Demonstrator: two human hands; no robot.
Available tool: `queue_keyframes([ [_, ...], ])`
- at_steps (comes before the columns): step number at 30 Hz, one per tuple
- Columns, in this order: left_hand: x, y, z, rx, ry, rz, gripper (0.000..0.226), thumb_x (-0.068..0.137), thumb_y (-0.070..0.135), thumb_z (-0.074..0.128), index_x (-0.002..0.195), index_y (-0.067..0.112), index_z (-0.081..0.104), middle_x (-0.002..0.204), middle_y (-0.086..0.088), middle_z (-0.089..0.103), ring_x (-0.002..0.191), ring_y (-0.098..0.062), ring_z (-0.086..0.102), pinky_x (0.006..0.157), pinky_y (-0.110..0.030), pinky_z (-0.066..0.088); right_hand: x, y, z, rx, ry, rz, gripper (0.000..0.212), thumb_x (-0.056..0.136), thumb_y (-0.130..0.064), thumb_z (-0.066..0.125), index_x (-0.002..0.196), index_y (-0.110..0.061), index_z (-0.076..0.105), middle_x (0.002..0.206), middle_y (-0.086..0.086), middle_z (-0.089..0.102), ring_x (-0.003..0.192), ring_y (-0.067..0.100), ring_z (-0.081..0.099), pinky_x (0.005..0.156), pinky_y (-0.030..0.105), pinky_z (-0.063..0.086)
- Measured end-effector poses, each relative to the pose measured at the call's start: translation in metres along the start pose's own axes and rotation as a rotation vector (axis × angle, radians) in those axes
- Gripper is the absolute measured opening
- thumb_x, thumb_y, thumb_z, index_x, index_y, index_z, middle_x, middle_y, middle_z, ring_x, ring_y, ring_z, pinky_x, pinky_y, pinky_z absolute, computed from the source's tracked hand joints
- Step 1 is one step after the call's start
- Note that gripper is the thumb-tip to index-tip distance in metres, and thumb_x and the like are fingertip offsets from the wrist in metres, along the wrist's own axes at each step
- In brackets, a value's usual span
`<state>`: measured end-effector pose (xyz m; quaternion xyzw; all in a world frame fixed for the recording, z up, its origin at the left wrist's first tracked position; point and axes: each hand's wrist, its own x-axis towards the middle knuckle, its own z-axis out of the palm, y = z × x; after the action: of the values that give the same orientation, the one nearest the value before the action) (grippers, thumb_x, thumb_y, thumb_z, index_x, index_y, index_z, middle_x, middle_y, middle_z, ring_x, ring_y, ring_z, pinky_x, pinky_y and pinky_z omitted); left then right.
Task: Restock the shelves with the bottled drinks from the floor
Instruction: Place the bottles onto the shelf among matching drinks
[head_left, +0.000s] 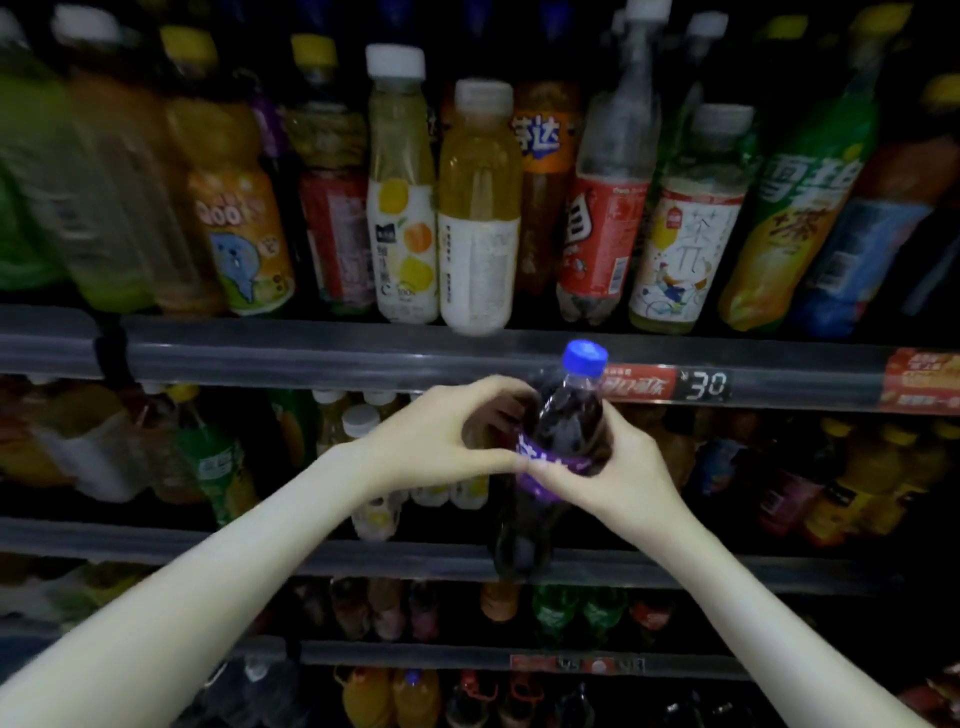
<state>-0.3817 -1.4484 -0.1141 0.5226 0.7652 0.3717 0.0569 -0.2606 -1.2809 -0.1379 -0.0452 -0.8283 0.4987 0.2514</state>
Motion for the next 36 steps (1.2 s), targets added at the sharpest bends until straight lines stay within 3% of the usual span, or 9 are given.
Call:
queue_keyframes([
  [5, -0.006, 0.025, -0.036, 0.079, 0.0, 0.046, 0.058, 0.074, 0.053, 0.073, 0.124, 0.03, 0.056, 0.109, 0.021, 0.066, 0.096, 0.006, 0.062, 0.084, -0.023, 0.051, 0.003, -0.039, -0.005, 0.026, -0.054, -0.1, 0.054, 0.054, -0.05, 0.088, 0.099, -0.031, 0.067, 0.097, -0.022, 0.071, 0.093, -0.006, 0.065, 0.08, 0.01, 0.047],
  [11, 0.0, 0.04, -0.068, 0.231, 0.421, 0.147, 0.023, 0.091, 0.028, 0.063, 0.111, 0.017, 0.064, 0.094, 0.01, 0.068, 0.083, 0.0, 0.063, 0.074, -0.019, 0.052, 0.038, -0.085, -0.016, 0.157, 0.076, -0.218, 0.03, 0.063, -0.029, 0.076, 0.09, -0.031, 0.064, 0.082, -0.027, 0.07, 0.077, -0.01, 0.063, 0.07, 0.007, 0.044],
  [15, 0.006, 0.035, -0.085, 0.335, 0.631, 0.127, 0.024, 0.093, 0.021, 0.06, 0.115, 0.012, 0.062, 0.104, 0.003, 0.065, 0.093, -0.001, 0.057, 0.079, -0.014, 0.048, 0.059, -0.114, -0.018, 0.212, 0.113, -0.282, 0.031, 0.069, -0.028, 0.077, 0.096, -0.034, 0.063, 0.089, -0.024, 0.071, 0.086, -0.003, 0.067, 0.07, 0.011, 0.049],
  [18, 0.011, 0.03, -0.095, 0.454, 0.728, 0.133, 0.037, 0.092, 0.021, 0.062, 0.126, 0.008, 0.056, 0.119, -0.003, 0.06, 0.11, -0.012, 0.054, 0.093, -0.017, 0.041, 0.067, -0.125, -0.017, 0.234, 0.162, -0.31, 0.038, 0.067, -0.034, 0.083, 0.1, -0.034, 0.063, 0.095, -0.019, 0.071, 0.09, 0.002, 0.067, 0.072, 0.016, 0.051],
  [22, 0.026, 0.023, -0.101, 0.671, 0.867, 0.094, 0.056, 0.088, 0.037, 0.052, 0.138, 0.011, 0.047, 0.13, -0.011, 0.055, 0.125, -0.027, 0.041, 0.109, -0.042, 0.027, 0.072, -0.136, -0.018, 0.256, 0.272, -0.339, 0.038, 0.067, -0.035, 0.083, 0.1, -0.032, 0.063, 0.094, -0.018, 0.071, 0.089, 0.002, 0.067, 0.07, 0.016, 0.051],
  [25, 0.039, 0.023, -0.099, 0.788, 0.864, 0.016, 0.07, 0.084, 0.051, 0.046, 0.147, 0.023, 0.032, 0.137, -0.011, 0.051, 0.134, -0.032, 0.03, 0.112, -0.05, 0.006, 0.072, -0.143, -0.024, 0.197, 0.356, -0.346, 0.039, 0.067, -0.04, 0.082, 0.099, -0.034, 0.062, 0.096, -0.018, 0.07, 0.091, 0.002, 0.066, 0.075, 0.021, 0.052],
  [27, 0.048, 0.024, -0.099, 0.817, 0.849, -0.002, 0.073, 0.084, 0.055, 0.042, 0.149, 0.028, 0.025, 0.143, -0.014, 0.046, 0.138, -0.032, 0.021, 0.111, -0.05, -0.001, 0.07, -0.146, -0.028, 0.16, 0.407, -0.346, 0.044, 0.066, -0.046, 0.082, 0.103, -0.033, 0.062, 0.099, -0.017, 0.069, 0.095, 0.003, 0.065, 0.081, 0.027, 0.052],
  [31, 0.062, 0.022, -0.104, 0.837, 0.812, -0.113, 0.075, 0.085, 0.065, 0.026, 0.151, 0.034, 0.013, 0.153, -0.018, 0.03, 0.143, -0.031, 0.007, 0.11, -0.049, -0.01, 0.066, -0.147, -0.034, 0.131, 0.448, -0.338, 0.047, 0.065, -0.049, 0.078, 0.106, -0.032, 0.062, 0.1, -0.015, 0.068, 0.096, 0.002, 0.064, 0.081, 0.025, 0.049],
  [36, 0.065, 0.016, -0.099, 0.747, 0.763, -0.108, 0.069, 0.084, 0.067, 0.017, 0.146, 0.038, 0.032, 0.156, -0.016, 0.021, 0.146, -0.027, -0.002, 0.11, -0.044, -0.014, 0.062, -0.146, -0.039, 0.125, 0.403, -0.315, 0.046, 0.063, -0.046, 0.074, 0.104, -0.028, 0.064, 0.098, -0.016, 0.07, 0.093, 0.002, 0.065, 0.08, 0.026, 0.051],
])
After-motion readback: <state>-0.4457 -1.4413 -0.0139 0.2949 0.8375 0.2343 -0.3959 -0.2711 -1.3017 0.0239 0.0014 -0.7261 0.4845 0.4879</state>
